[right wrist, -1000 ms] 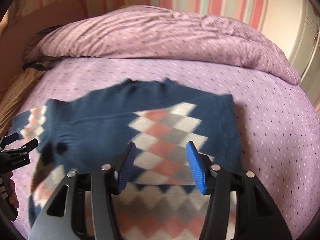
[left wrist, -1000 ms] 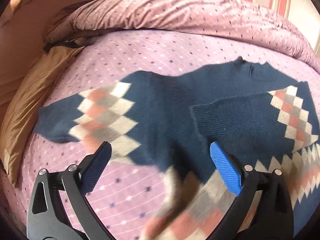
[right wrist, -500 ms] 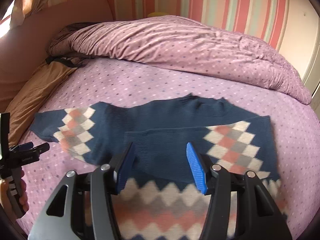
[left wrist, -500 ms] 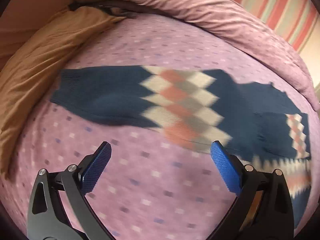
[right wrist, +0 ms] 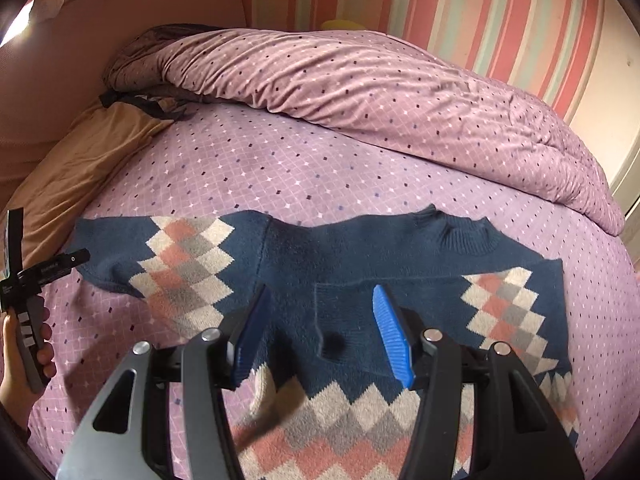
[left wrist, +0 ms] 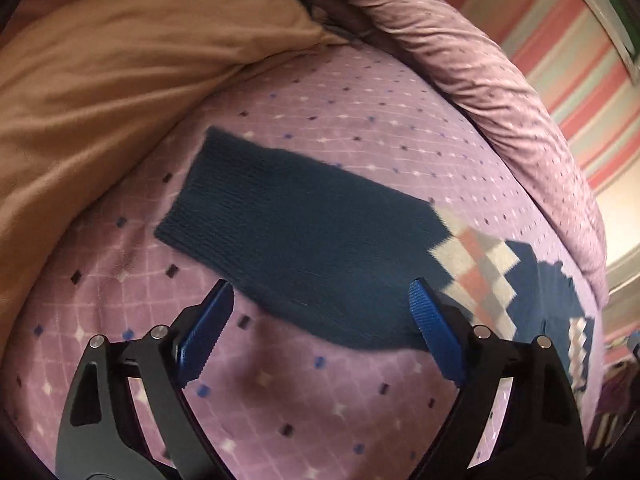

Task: Fold small clothes
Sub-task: 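Move the left tool to the other sleeve cuff and grasp it, then lift the cuff with the left tool, lay it across the body, open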

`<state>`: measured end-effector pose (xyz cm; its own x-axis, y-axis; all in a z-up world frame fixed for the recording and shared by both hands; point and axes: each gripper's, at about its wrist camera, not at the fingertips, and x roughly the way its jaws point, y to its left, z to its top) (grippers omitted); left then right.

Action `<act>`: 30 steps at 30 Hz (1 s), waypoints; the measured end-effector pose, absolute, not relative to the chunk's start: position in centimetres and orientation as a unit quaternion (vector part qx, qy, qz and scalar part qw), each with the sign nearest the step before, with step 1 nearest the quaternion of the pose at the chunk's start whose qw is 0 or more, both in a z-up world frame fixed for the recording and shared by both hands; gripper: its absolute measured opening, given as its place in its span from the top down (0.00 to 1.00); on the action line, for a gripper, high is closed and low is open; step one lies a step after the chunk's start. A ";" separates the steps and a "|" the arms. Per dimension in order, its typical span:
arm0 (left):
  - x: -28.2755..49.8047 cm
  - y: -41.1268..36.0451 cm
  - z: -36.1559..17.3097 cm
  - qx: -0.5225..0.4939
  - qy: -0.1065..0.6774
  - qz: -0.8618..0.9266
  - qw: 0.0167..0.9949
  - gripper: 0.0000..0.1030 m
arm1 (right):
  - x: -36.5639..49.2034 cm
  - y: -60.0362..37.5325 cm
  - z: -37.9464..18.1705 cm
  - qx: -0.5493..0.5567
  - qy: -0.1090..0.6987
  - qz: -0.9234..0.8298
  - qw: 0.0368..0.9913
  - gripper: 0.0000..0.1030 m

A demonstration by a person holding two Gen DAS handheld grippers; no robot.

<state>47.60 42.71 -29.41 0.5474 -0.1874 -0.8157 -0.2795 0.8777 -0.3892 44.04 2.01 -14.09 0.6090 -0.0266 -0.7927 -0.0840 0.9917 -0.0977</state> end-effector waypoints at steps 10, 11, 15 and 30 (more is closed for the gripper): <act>49.0 43.5 -31.5 -0.210 0.486 0.054 0.847 0.56 | 44.6 3.6 -16.3 -0.074 0.460 0.023 0.884 0.47; 49.1 43.6 -31.6 -0.204 0.489 0.058 0.846 0.65 | 44.5 3.5 -16.5 -0.078 0.464 0.023 0.882 0.47; 49.5 43.9 -31.3 -0.203 0.484 0.059 0.849 0.83 | 44.4 2.6 -16.9 -0.081 0.469 0.015 0.879 0.47; 49.0 30.6 -21.1 -0.091 0.417 -0.024 0.904 0.89 | 43.2 -5.0 -15.3 -0.048 0.457 -0.019 0.888 0.47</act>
<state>48.96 30.62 -21.07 0.6509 -0.1195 -0.7497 -0.0330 0.9821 -0.1852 43.17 -5.02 -15.27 0.5817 -0.0778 -0.8096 -0.0098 0.9947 -0.1026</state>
